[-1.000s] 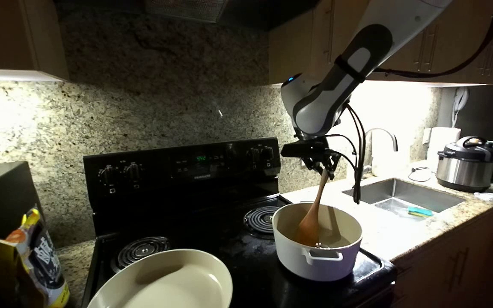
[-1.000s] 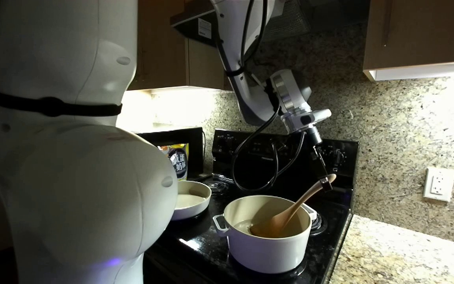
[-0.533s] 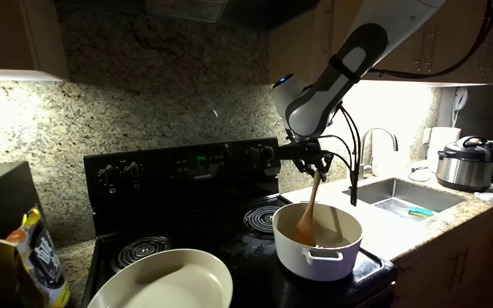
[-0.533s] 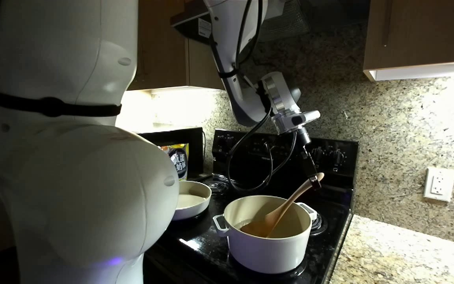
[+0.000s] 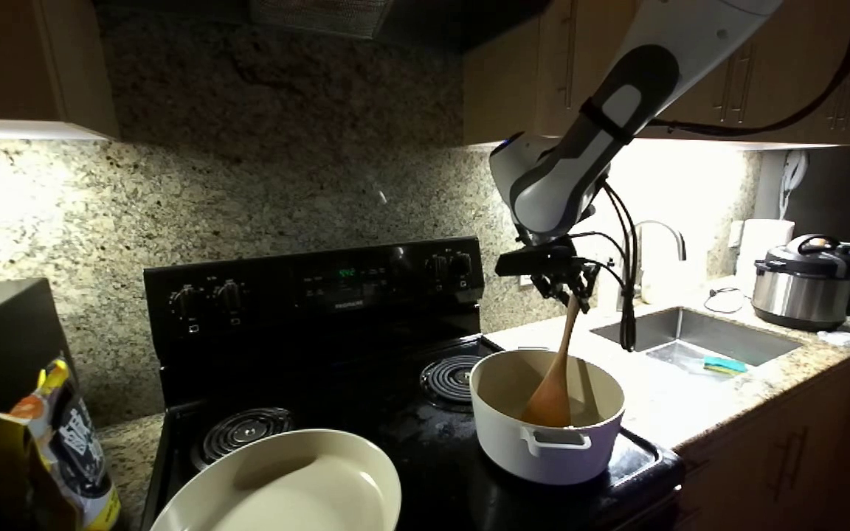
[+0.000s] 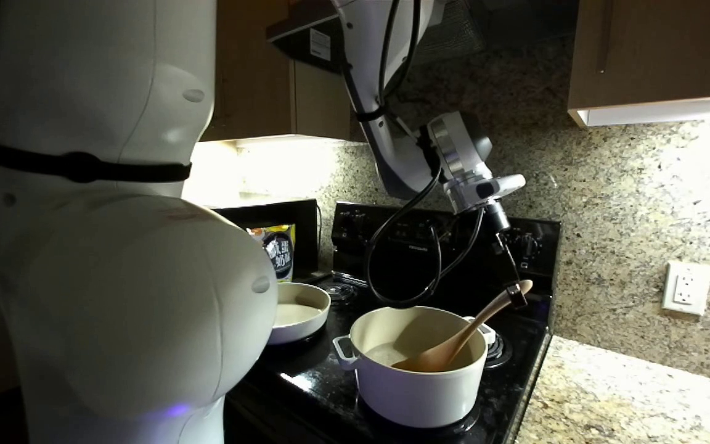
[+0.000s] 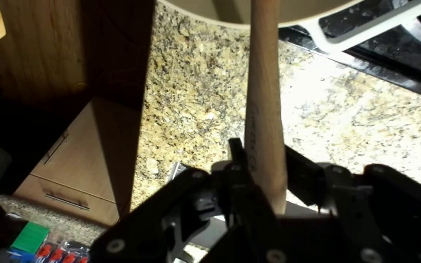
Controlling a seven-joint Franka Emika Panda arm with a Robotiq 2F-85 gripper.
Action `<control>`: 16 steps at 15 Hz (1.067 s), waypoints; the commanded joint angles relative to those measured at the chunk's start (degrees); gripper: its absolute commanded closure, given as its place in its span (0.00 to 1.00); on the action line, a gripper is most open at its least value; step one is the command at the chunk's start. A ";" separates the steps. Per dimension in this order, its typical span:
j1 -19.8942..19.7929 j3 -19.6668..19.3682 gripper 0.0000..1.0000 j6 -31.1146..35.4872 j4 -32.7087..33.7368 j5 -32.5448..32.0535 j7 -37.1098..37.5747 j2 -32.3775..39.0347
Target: Stir in the pot with the wooden spoon
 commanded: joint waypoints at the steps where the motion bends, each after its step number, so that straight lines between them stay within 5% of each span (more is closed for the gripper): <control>1: -0.80 -0.03 0.92 -0.19 -1.51 0.80 -1.73 -1.21; 10: 0.66 2.24 0.92 4.08 2.76 5.57 -9.53 2.85; 16: -0.23 0.07 0.92 2.68 6.00 5.04 -9.58 3.51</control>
